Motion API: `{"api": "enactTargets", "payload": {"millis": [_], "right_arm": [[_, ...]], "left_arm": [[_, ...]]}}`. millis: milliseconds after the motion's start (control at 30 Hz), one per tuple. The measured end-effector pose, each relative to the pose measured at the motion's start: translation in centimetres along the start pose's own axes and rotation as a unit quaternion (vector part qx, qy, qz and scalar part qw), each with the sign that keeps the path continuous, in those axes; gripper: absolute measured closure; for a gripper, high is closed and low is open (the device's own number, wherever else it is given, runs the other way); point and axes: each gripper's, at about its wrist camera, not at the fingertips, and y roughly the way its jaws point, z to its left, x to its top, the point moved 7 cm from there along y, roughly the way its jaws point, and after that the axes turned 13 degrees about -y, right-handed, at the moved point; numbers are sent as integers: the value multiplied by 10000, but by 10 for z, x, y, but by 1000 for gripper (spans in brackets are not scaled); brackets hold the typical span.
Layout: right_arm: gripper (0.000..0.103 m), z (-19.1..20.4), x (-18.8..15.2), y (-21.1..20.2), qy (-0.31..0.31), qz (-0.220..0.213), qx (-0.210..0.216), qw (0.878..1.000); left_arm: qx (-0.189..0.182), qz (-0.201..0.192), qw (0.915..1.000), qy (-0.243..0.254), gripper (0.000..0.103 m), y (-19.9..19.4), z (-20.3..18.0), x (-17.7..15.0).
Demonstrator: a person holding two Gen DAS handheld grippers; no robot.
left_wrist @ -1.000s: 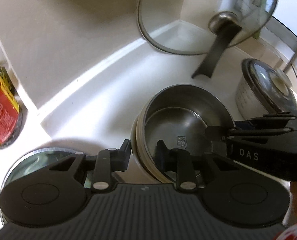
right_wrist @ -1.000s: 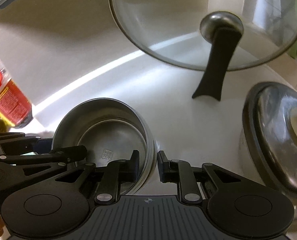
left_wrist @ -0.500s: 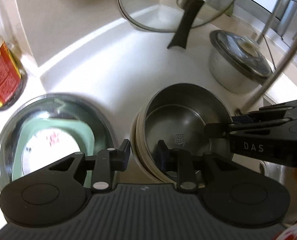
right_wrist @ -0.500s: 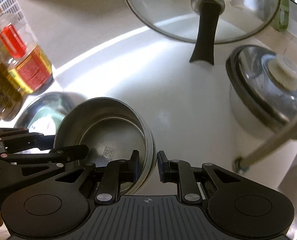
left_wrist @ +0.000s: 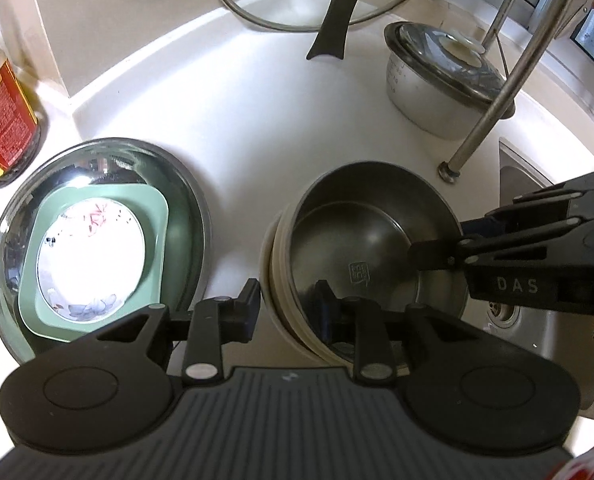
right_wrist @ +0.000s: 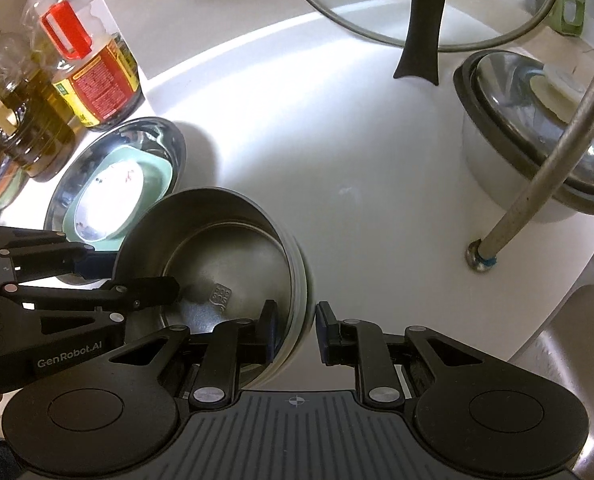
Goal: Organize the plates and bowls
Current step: 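Lift and carry the nested stack with both grippers toward the steel plate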
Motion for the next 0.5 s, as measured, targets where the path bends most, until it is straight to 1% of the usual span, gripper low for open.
{"api": "enactTargets", "payload": {"millis": [267,333,400,500], "right_arm": [[82,-1,3,2,-94,75,50,9999],[82,-1,3,3,-61,94,81,9999],[82,-2,4,3,-4,124,131,9998],[82,-4,5,5,87,216,195,9995]], "left_arm": [[19,146,9999,-70,73,0,4,-2],[14,185,9997,-136,70,1,6,-1],[5,246,9995,-220,65,1,9,0],[-23,304,9992,-271,64,1,12,2]]}}
